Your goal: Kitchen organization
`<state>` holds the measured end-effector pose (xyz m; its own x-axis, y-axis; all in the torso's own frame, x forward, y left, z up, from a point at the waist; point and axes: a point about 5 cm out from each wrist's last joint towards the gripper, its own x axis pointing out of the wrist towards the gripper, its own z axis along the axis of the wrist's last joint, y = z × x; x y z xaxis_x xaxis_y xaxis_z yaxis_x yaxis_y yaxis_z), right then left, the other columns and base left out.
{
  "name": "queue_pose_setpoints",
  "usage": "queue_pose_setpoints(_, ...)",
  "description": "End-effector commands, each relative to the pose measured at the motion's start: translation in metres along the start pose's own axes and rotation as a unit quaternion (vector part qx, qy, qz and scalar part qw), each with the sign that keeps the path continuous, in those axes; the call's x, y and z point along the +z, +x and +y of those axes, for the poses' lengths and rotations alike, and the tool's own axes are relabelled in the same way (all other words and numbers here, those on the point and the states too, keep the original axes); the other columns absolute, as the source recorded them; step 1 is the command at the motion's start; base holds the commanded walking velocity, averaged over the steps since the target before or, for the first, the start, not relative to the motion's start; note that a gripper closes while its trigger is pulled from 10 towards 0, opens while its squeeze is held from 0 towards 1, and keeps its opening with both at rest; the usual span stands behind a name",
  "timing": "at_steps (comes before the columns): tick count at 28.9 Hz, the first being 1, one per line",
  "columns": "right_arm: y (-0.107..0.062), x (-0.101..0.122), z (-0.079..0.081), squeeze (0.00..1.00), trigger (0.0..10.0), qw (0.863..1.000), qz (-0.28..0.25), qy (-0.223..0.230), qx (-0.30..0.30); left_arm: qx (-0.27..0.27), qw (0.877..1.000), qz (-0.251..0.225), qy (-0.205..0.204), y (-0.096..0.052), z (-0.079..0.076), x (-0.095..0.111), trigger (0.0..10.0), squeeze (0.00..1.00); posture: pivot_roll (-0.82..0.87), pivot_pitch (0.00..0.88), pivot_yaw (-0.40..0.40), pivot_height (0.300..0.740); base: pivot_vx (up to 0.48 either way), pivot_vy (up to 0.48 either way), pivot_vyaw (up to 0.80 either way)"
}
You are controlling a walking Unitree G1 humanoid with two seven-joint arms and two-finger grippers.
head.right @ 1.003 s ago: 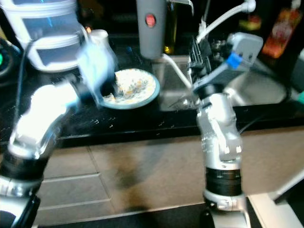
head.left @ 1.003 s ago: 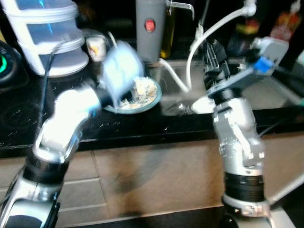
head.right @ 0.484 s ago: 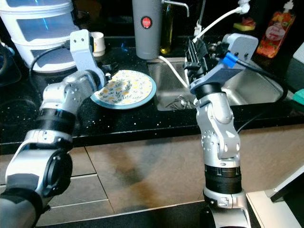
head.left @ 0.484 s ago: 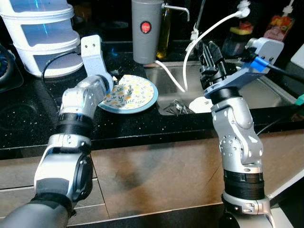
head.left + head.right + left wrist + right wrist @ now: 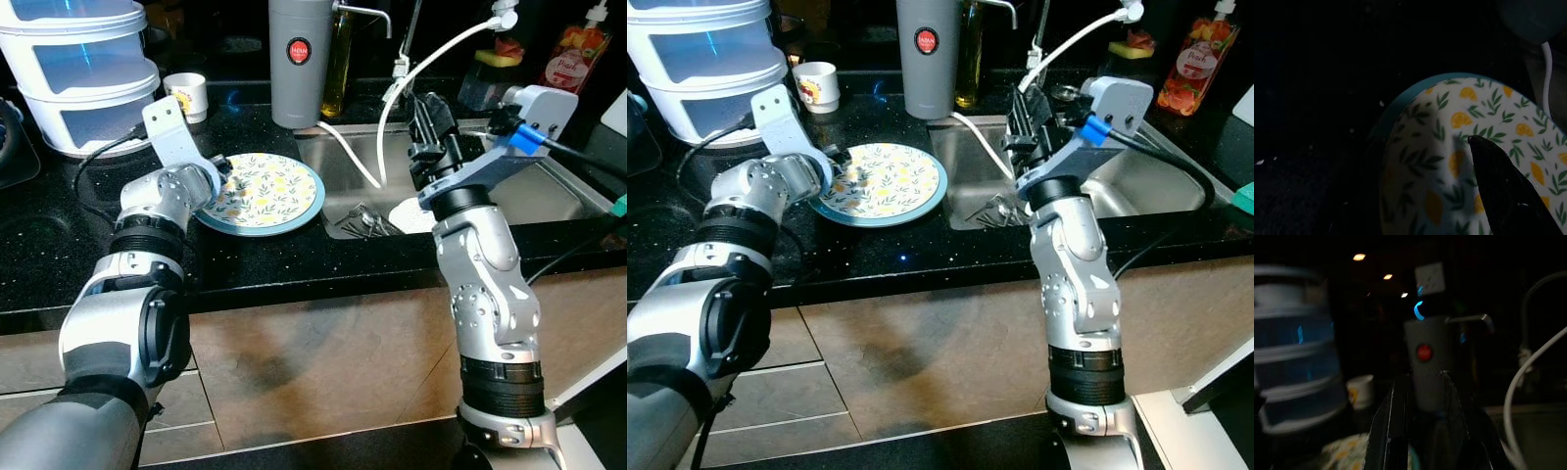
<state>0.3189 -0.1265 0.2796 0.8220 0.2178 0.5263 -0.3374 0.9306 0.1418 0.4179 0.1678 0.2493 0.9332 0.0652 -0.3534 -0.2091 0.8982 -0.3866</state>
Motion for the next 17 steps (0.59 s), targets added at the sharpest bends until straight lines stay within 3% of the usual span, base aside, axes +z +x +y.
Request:
queue_pose_setpoints(1,-0.002,-0.011,0.002,0.00,10.0,1.000,0.024,0.000,0.007,0.001,1.000,0.014,-0.016,0.000,0.008,0.003,10.0,0.00,0.04,0.010,-0.010,0.740,0.000,0.000,0.00)
queue_pose_setpoints(12,-0.004,-0.016,0.003,0.00,10.0,0.999,0.035,-0.004,0.016,-0.014,0.999,0.044,-0.021,0.002,0.010,-0.009,10.0,0.00,0.04,0.017,-0.013,0.740,0.000,0.000,0.00)
queue_pose_setpoints(14,-0.005,-0.019,0.003,0.00,10.0,0.999,0.042,-0.007,0.019,-0.013,0.999,0.038,-0.010,0.002,0.010,-0.009,10.0,0.00,0.04,0.017,-0.013,0.740,0.000,0.000,0.00)
queue_pose_setpoints(16,-0.007,-0.025,0.004,0.00,10.0,0.998,0.052,-0.013,0.023,0.003,1.000,0.013,0.025,0.002,0.011,-0.005,10.0,0.00,0.04,0.019,-0.015,0.740,0.000,0.000,0.00)
queue_pose_setpoints(17,-0.009,-0.030,0.004,0.00,10.0,0.998,0.061,-0.019,0.024,0.020,0.998,-0.021,0.053,0.000,0.012,0.004,10.0,0.00,0.04,0.017,-0.016,0.740,0.000,0.000,0.00)
